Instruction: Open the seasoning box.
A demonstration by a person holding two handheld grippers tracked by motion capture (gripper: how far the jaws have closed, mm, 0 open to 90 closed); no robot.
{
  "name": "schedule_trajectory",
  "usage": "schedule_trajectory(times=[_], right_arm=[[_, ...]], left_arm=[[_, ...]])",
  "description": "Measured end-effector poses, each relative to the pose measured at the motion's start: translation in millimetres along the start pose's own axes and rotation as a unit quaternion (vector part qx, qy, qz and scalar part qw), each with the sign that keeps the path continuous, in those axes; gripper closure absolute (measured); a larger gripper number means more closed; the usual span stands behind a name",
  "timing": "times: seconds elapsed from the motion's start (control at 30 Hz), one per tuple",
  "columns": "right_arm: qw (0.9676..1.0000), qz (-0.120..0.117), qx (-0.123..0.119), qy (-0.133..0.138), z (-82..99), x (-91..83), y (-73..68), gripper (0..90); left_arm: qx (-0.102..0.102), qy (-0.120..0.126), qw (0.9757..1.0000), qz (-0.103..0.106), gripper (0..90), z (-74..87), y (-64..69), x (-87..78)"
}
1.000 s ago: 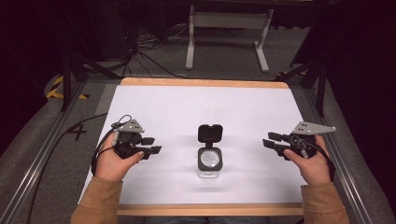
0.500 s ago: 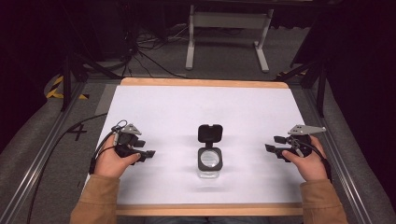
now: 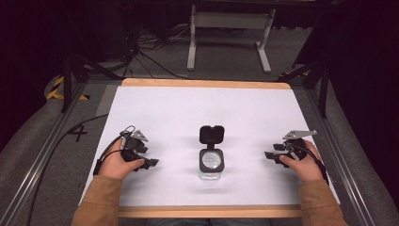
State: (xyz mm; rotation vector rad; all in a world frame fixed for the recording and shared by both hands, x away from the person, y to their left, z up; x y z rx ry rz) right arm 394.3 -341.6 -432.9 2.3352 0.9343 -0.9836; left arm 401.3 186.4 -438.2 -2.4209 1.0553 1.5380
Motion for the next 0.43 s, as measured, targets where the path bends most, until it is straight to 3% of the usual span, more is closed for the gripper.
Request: schedule_trajectory(times=[0.23,0.43], right_arm=[[0.9999,-0.01,-0.002,-0.008,-0.9,1.8,-3.2,42.1],[0.9999,-0.01,-0.003,-0.004,-1.3,-0.8,-5.3,42.1]], left_arm=[[0.007,-0.02,0.9997,-0.008,26.6,-1.8,7.1,-2.9],[0.005,-0.019,0.9998,-0.007,28.6,-7.1,13.3,-6.2]])
Point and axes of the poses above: each handheld gripper's, and its own axes: x roughly forward along the jaws, z roughly out of its underside, y roughly to its right, the point moved 1 cm from there along x, roughly forward along the jaws, and after that the axes turned 14 degrees about -x, right-handed, at the moved point
